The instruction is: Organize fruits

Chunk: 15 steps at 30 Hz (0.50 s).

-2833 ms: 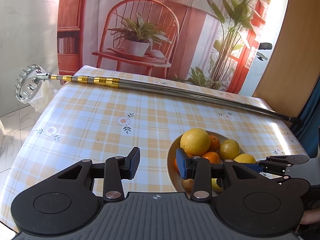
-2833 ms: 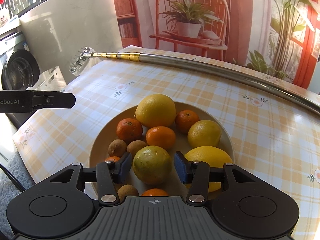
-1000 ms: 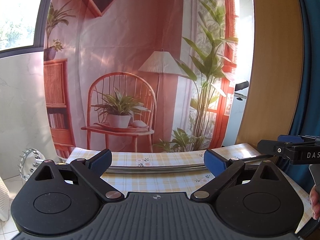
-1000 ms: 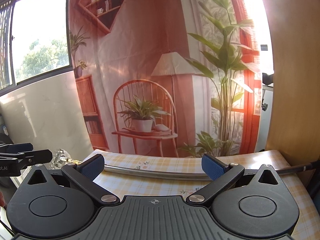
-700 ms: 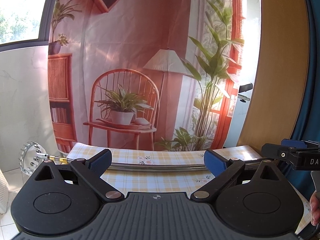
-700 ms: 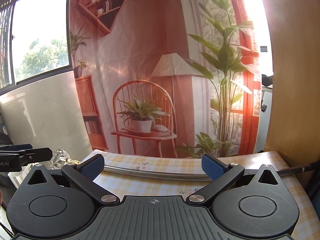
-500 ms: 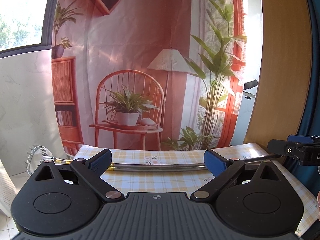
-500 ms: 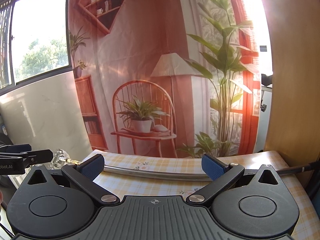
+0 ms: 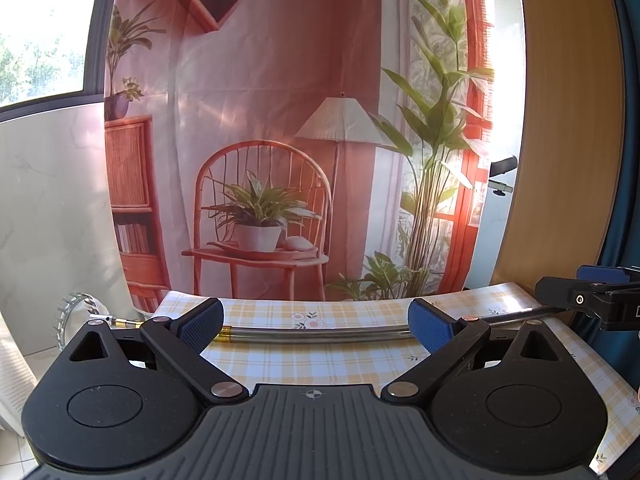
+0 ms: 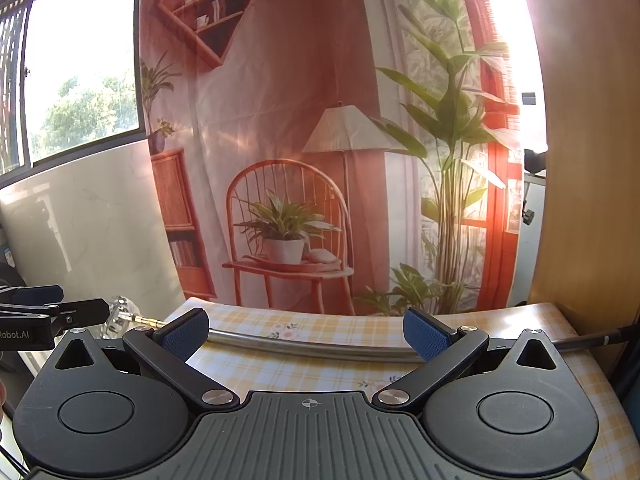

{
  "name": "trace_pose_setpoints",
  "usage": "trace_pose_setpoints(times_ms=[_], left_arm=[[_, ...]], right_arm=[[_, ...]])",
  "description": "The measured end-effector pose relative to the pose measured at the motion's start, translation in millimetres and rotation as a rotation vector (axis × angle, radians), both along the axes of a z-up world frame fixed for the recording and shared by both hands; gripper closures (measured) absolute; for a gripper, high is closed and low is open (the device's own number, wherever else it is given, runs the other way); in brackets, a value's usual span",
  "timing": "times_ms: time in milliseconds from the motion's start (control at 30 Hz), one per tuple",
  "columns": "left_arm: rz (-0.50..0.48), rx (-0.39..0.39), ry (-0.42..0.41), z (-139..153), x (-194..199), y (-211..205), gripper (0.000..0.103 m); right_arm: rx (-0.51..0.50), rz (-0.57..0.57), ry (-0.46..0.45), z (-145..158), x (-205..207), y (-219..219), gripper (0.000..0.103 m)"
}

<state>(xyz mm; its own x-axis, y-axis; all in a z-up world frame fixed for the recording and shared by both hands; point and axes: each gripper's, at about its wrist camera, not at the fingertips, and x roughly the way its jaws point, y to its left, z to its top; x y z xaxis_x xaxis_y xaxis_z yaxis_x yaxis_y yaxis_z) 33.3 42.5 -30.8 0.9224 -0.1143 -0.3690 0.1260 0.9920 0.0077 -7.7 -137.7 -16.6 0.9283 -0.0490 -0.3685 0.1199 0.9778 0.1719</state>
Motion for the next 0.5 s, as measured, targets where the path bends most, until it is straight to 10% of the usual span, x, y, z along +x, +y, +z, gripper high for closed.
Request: trace_pose_setpoints(times_ms=[500], left_arm=[[0.003, 0.007, 0.0, 1.9, 0.9, 1.6, 0.003]], right_arm=[[-0.001, -0.001, 0.001, 0.1, 0.3, 0.2, 0.0]])
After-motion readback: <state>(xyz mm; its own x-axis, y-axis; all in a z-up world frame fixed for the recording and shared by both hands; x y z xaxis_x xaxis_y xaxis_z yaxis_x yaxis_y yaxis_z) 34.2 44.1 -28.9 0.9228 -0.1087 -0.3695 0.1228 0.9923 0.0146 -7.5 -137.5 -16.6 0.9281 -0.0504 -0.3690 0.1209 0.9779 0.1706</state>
